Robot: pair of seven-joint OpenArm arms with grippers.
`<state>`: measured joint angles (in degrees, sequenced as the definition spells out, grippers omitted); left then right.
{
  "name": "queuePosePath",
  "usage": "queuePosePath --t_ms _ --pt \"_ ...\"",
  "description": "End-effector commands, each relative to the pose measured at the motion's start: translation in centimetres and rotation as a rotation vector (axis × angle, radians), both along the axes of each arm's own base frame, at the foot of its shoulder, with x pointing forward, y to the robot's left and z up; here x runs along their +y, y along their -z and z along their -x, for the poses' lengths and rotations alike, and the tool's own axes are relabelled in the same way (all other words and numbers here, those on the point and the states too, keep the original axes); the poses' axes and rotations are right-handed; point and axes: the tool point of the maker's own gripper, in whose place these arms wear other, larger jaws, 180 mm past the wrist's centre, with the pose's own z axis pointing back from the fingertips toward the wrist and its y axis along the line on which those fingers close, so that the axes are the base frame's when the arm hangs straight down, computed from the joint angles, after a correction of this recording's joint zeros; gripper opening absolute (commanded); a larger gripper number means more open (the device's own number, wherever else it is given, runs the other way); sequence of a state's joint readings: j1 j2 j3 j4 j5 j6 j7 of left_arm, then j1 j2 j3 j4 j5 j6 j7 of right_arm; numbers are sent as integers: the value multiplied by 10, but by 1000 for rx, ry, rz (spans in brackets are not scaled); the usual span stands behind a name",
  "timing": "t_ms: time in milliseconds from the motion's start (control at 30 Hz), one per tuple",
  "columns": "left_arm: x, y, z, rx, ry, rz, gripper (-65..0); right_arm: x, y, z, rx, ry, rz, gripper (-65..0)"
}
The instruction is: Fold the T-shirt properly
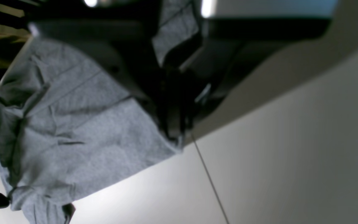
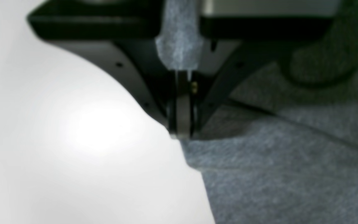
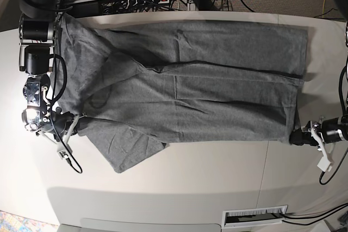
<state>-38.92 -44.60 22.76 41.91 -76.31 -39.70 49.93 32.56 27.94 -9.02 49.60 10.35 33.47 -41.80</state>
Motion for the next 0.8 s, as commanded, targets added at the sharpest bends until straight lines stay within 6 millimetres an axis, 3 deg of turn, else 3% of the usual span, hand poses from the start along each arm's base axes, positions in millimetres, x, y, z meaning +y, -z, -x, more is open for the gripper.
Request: queuePosePath --t_ms 0,167,267,300,467,767 --pt "8 -27 -15 -81 -25 18 -650 -7 -26 -15 -61 7 7 -650" --pt "12 -25 -19 -107 -33 -25 -650 -5 -28 -18 -83 2 -1 -630" --pt "13 -24 -19 -104 -31 -34 -650 -4 -29 -20 -93 -1 -5 -330" --pt "13 -24 -19 -105 -31 -34 -650 -3 -31 -22 -106 -4 -10 -279" --pt "13 -24 -19 -105 -31 -33 -650 2 -43 -34 -202 -36 -13 -270" --pt "13 -25 -19 -108 -32 -32 -650 5 -41 -37 -229 -55 0 -270"
